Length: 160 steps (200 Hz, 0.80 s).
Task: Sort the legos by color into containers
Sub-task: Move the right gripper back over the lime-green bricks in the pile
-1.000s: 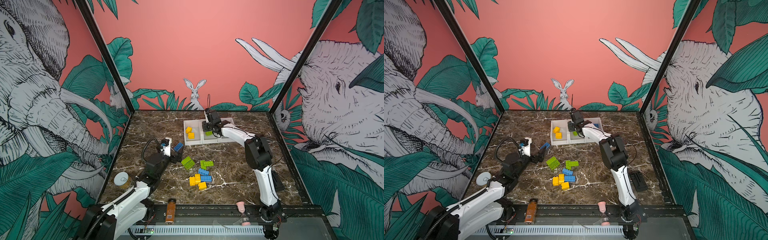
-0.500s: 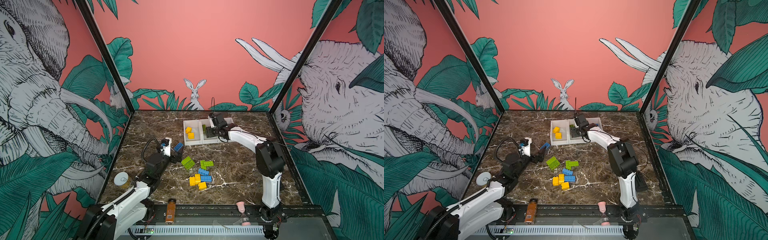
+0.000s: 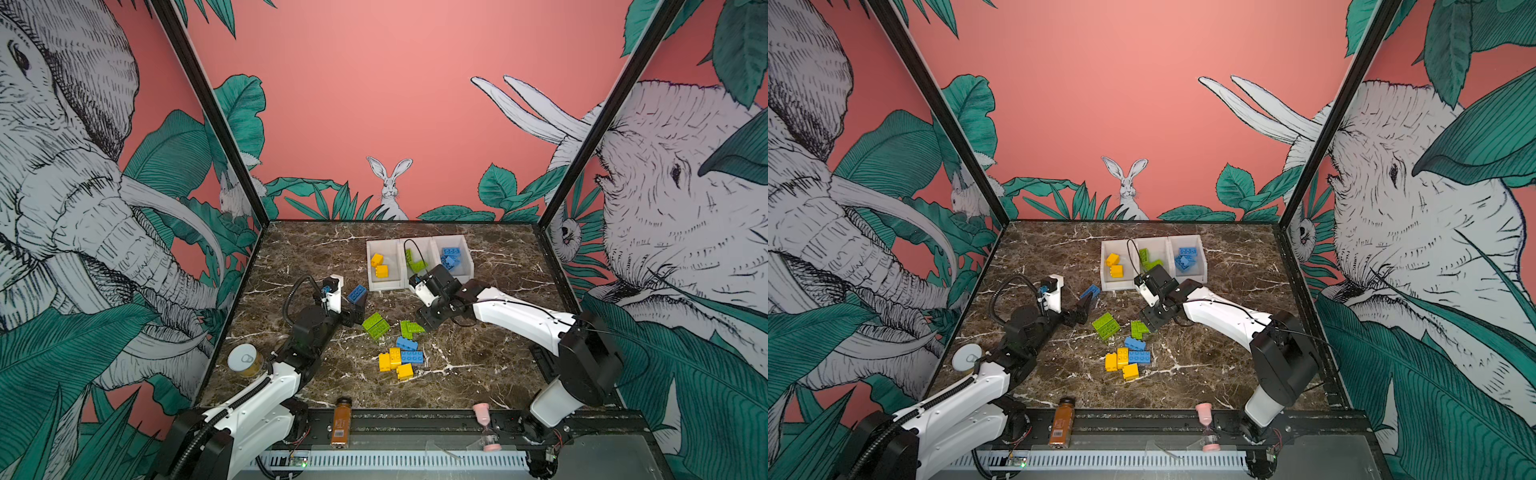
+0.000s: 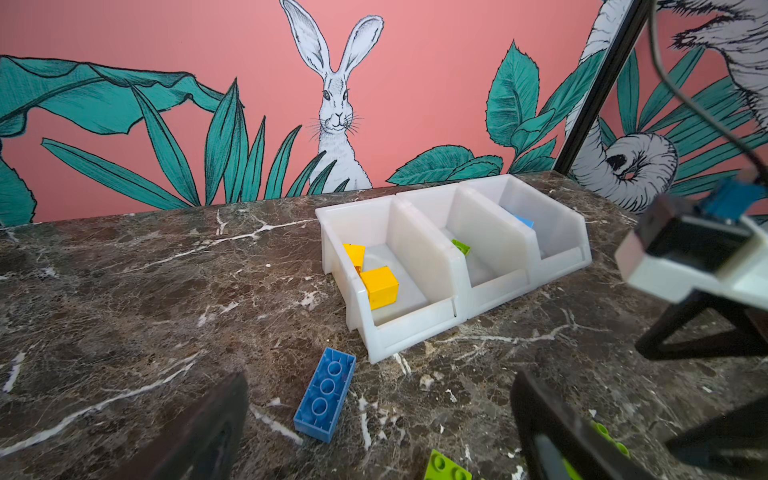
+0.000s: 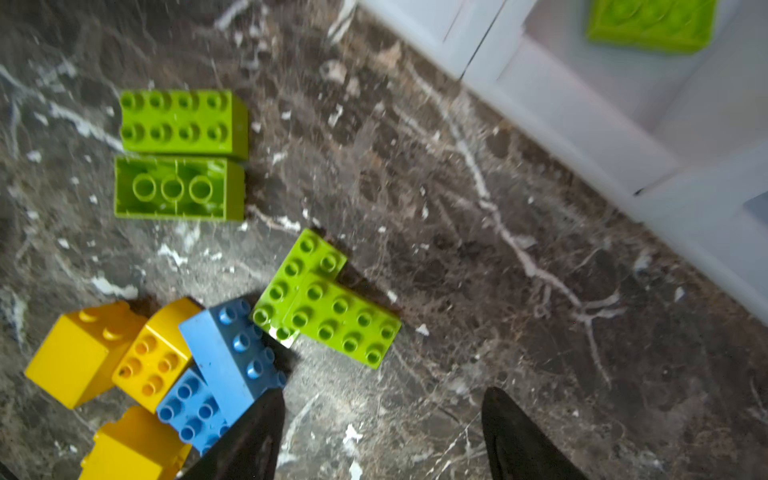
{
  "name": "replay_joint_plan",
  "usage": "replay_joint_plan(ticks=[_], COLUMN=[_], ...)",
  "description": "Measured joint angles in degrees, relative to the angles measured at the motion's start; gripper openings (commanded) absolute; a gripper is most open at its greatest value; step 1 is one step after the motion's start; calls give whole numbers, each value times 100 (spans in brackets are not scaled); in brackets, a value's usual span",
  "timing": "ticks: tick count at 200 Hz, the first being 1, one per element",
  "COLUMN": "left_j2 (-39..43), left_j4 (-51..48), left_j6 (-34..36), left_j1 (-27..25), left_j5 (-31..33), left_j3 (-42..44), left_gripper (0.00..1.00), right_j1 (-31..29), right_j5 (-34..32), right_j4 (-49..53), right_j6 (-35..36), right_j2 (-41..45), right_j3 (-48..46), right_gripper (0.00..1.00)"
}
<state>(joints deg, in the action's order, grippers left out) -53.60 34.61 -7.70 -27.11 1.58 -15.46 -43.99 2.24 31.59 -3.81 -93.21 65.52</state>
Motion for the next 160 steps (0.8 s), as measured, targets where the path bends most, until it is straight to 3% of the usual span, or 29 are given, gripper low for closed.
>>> replay_joint_plan(ticks=[160], left_j2=[0], left_j4=[-2], left_j6=[0], left_j1=[0], left_j5=[-52], left_j3=[-2], left_gripper=[99], right_j1=[-396], right_j5=[-48], right_j4=[-800], right_j6=[-321], right_j2=[-1093], right_j3=[90], right_gripper=[80])
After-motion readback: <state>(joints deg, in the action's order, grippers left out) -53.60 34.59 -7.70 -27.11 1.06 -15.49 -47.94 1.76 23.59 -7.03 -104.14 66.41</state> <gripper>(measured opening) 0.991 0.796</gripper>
